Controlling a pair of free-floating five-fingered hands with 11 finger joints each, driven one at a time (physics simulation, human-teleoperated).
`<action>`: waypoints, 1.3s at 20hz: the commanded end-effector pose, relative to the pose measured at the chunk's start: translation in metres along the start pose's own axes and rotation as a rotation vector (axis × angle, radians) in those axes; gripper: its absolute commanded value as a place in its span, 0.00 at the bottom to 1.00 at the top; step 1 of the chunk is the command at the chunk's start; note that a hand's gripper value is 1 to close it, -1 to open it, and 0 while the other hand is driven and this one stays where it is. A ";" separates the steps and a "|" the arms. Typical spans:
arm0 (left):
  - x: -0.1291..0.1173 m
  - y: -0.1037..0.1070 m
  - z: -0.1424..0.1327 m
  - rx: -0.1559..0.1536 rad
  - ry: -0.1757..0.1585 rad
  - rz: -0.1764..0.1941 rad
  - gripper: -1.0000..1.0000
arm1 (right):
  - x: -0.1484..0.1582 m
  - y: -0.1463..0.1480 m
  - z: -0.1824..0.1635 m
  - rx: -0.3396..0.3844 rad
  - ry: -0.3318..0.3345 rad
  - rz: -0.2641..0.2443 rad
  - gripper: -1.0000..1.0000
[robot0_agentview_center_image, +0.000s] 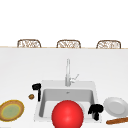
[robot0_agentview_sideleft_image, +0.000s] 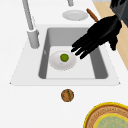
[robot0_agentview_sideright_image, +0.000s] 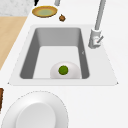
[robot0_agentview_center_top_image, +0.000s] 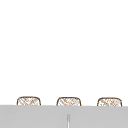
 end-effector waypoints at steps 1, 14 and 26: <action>0.014 -0.007 -0.024 -0.020 -0.016 -0.010 0.00 | 0.000 0.000 0.000 0.000 0.000 0.000 0.50; 0.005 -0.039 -0.061 -0.054 -0.160 0.013 0.00 | 0.000 0.000 0.000 0.000 0.000 0.000 0.50; -0.007 -0.076 -0.085 -0.038 -0.184 0.016 0.00 | 0.000 0.000 0.000 0.000 0.000 0.000 0.50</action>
